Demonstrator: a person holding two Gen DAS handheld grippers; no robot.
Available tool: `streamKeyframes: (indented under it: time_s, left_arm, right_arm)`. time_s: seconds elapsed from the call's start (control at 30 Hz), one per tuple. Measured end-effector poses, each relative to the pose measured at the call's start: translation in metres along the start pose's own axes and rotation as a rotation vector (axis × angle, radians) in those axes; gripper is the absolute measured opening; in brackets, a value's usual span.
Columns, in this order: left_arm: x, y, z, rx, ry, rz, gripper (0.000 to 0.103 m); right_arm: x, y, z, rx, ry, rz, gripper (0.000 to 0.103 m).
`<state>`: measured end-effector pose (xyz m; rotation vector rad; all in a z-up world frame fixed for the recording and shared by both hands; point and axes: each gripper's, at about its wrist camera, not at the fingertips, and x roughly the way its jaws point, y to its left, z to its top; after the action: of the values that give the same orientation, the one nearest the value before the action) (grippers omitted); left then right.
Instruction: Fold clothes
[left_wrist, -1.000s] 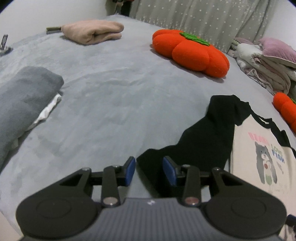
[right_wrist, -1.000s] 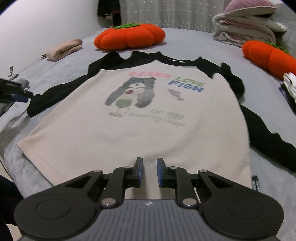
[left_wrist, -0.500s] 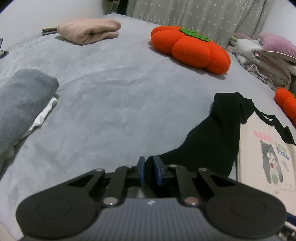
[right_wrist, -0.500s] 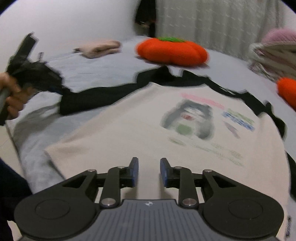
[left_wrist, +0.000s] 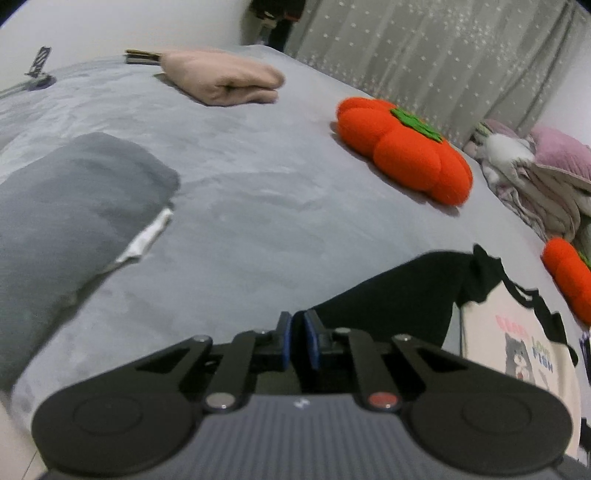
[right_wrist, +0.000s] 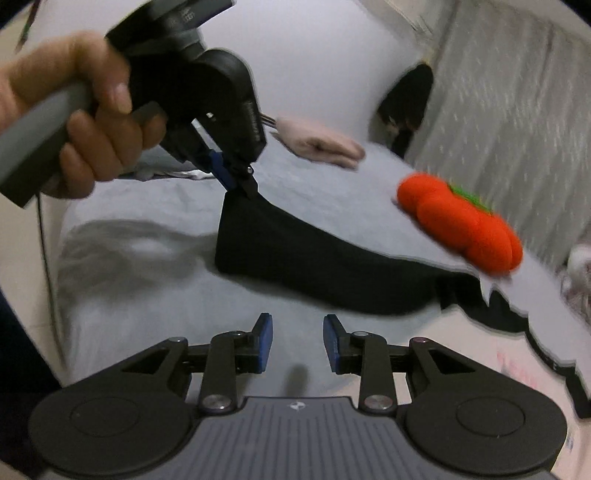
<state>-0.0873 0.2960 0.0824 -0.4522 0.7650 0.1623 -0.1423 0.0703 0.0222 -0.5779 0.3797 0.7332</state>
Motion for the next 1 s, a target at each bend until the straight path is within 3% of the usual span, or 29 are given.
streamKeyframes:
  time_s: [0.1,0.3,0.47,0.73,1.0]
  left_arm:
    - [-0.005,0.013,0.007,-0.024,-0.032,0.039,0.009]
    - [0.002,0.035,0.034,-0.058,-0.080,0.120,0.008]
    - [0.016,0.048,0.062,-0.066,-0.119,0.182,0.008]
    - [0.044,0.060,0.096,-0.081,-0.151,0.258,0.008]
    - [0.065,0.062,0.122,-0.136,-0.169,0.265,0.008]
  right_arm:
    - [0.018,0.009,0.010,-0.017,-0.006,-0.002,0.030]
    - [0.043,0.004,0.021,0.125,0.009,0.044,0.030]
    - [0.048,-0.003,0.020,0.227,0.036,0.055,0.030]
    - [0.048,-0.020,0.020,0.288,0.056,0.051,0.030]
    - [0.057,-0.052,0.016,0.313,0.058,-0.056,0.031]
